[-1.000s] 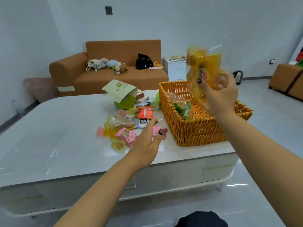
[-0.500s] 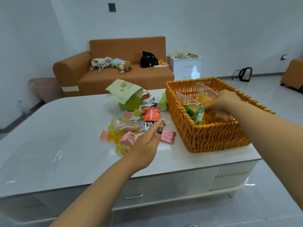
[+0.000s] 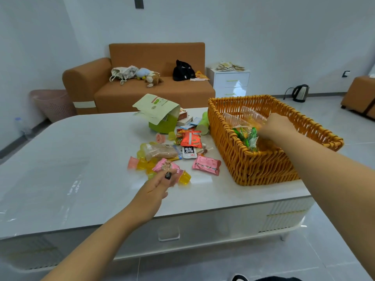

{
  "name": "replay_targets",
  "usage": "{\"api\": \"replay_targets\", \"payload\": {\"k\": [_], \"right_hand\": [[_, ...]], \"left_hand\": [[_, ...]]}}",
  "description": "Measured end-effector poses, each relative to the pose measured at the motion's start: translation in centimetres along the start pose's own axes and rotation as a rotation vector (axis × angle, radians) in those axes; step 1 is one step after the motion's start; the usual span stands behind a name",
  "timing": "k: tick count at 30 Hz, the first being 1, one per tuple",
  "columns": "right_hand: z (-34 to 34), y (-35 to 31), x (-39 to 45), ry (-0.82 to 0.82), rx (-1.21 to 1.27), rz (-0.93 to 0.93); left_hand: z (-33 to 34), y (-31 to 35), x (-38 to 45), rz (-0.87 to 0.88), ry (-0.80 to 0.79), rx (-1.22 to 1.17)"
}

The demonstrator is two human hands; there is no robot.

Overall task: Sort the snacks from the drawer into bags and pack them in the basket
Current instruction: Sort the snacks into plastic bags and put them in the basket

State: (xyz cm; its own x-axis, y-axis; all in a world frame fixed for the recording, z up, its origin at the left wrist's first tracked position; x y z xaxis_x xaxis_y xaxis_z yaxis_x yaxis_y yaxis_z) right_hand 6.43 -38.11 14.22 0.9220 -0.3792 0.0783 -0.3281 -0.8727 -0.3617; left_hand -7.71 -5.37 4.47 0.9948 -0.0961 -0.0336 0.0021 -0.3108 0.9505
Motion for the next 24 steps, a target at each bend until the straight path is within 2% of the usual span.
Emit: {"api": "replay_targets", "payload": {"k": [3,6,8,10,13,16,18,21,24], "right_hand": [[-1.6,-1.3,-2.6,0.189,0.066,-0.114],[-2.6,-4.5,-9.0,0.442,0.134,-0.409],[-1.0,-6.7,-14.4,0.496,0.231,-0.599],[2.8,-8.4,-18.7,0.376,0.329,-0.684],[8.0,-10.8,-22.3,0.080,0.464,-0.657],[10.1,-13.3,-24.2,0.015,0.524,-0.676],[11.6,-13.9,-24.9,-0.048,0.570,-0.611],[14.8,-13.9,-26.4,-0.173,0.535,-0.559],[16.1,-14.5,-27.4,-0.246,0.414,-0.624]], "left_hand": [[-2.5,-1.6,-1.5,-0.044,0.064,0.035],[-4.2,-2.6,-2.7,-0.083,0.096,0.117],[-4.9,-2.4,-3.5,-0.083,0.117,0.153],[-5.9,-1.9,-4.2,-0.057,0.144,0.246],[-8.3,-2.5,-4.2,-0.065,0.206,0.491],[-12.0,-4.9,-3.7,-0.239,0.413,0.689],[-14.4,-7.0,-3.9,-0.414,0.522,0.801],[-17.5,-10.2,-4.8,-0.602,0.563,0.887],[-19.7,-12.8,-6.0,-0.746,0.525,0.925]]}}
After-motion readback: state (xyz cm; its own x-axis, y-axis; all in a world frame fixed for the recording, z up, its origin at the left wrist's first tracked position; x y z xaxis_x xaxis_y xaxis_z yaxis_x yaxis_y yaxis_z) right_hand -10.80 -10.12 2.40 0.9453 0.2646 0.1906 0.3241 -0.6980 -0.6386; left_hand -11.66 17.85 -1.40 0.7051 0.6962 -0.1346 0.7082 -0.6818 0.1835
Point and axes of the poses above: each hand's wrist, its own x-axis towards the middle knuckle, its own z-axis out of the palm, y = z × x, the point moved 8 cm from there along x, towards the middle knuckle, and after that the axes turned 2 degrees about x, right-handed, at the moved point
